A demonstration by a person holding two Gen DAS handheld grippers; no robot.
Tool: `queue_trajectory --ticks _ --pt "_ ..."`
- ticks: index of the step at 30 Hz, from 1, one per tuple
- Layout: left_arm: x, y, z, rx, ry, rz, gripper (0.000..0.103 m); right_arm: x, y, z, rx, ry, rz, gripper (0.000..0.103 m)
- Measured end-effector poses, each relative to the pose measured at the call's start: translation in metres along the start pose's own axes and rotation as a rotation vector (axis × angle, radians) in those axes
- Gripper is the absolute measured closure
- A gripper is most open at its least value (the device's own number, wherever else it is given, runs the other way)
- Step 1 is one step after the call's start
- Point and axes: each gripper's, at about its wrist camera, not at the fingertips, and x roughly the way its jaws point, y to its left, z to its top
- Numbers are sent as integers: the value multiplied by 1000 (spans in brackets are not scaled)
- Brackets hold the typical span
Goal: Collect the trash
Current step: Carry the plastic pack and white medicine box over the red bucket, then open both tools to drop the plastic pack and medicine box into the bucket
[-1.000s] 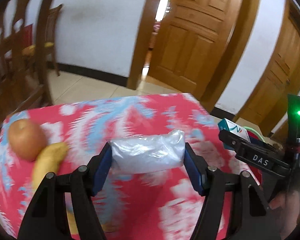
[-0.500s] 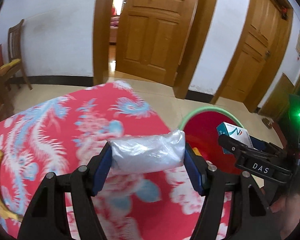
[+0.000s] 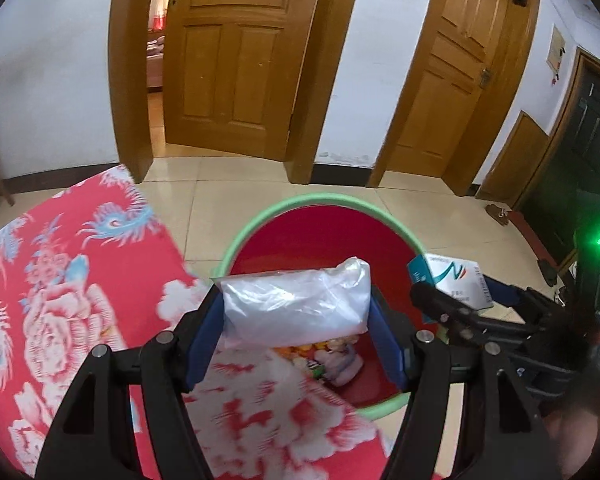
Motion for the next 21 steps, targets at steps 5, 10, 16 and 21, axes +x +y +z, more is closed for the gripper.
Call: queue_trajectory --ticks 5,10,16,21 --pt "5 -1 3 -17 -8 -30 29 7 -7 -3 1 11 8 10" --pt "-1 7 3 -37 -59 -97 3 16 -3 -4 -8 13 35 10" --pt "-3 17 6 -29 -41 -45 2 23 16 -4 -53 8 57 10" --pt "-9 29 3 -1 -55 -9 2 27 33 0 -96 1 55 8"
